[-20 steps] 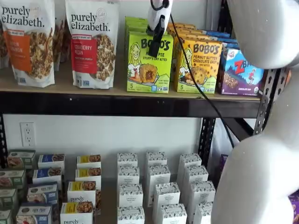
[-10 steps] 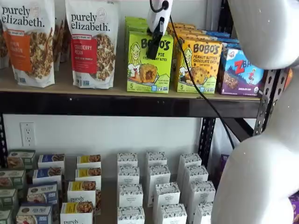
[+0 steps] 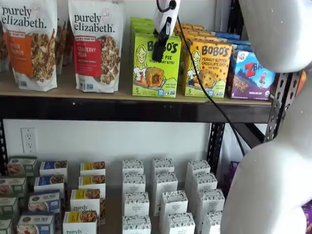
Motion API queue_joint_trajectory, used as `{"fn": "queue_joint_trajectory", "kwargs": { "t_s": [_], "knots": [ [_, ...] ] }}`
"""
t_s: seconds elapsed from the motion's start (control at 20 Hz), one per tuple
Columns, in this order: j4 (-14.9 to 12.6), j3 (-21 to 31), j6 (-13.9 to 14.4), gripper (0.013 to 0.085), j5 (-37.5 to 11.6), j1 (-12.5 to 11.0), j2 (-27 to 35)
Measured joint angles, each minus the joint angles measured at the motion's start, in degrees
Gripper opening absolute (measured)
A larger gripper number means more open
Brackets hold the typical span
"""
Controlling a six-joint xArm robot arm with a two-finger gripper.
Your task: Pick the green box on the top shelf, the fourth from the left
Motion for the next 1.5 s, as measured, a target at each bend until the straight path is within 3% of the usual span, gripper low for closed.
{"fn": "queue_joint_trajectory", "kwargs": {
  "t_s": [0.1,0.9,1.0,1.3,1.5],
  "knots": [
    [0.1,-0.1,0.1,0.0490,0.0,0.1,0.0],
    [0.1,-0.8,1.2,0.0490,-0.6,1.2,0.8],
    [0.1,-0.8,1.2,0.0410,-0.7,1.2,0.7],
    [0.2,-0.8,1.3,0.0290,-0.6,1.2,0.6],
    [0.2,-1.4,1.2,0.0290,0.5,1.1,0.8]
  ]
}}
